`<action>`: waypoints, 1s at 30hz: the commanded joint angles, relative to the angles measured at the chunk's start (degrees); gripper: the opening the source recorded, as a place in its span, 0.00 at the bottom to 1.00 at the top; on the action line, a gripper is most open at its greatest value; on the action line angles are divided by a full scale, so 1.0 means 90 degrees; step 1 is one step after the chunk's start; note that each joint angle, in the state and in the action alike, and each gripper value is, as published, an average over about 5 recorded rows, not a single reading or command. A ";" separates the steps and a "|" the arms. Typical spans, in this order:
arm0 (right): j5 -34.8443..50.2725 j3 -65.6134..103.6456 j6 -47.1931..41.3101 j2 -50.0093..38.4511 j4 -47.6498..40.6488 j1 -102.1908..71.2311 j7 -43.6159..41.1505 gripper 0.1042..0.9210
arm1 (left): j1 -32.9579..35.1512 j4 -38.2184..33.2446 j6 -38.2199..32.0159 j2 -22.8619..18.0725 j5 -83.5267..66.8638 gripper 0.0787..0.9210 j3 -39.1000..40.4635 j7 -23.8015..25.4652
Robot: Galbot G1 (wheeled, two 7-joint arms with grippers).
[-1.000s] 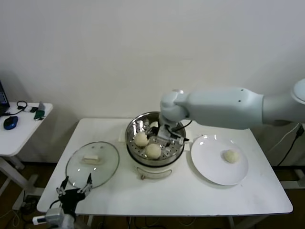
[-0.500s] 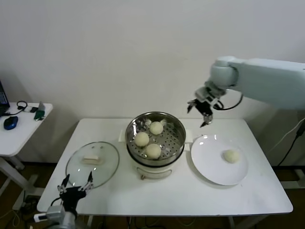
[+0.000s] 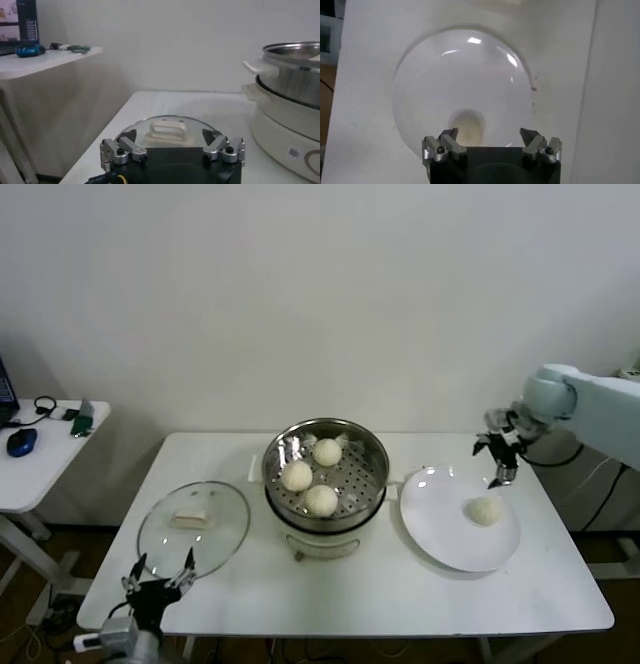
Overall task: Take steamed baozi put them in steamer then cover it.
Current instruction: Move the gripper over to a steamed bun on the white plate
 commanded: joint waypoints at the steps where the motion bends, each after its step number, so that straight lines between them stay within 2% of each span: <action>1: -0.0757 0.1121 -0.0206 -0.0007 -0.0910 -0.1774 0.0046 0.88 | 0.0020 0.0034 -0.0016 -0.0008 0.0008 0.88 -0.0010 -0.0001; 12: -0.1067 0.1766 0.0020 0.0885 -0.2010 -0.2469 0.0001 0.88 | 0.0075 0.0108 -0.0052 0.0003 0.0052 0.88 -0.0009 -0.0005; 30: -0.1134 0.1671 0.0210 0.0970 -0.2303 -0.2438 0.0055 0.88 | 0.0086 0.0100 -0.0054 -0.0026 0.0107 0.88 0.0027 -0.0014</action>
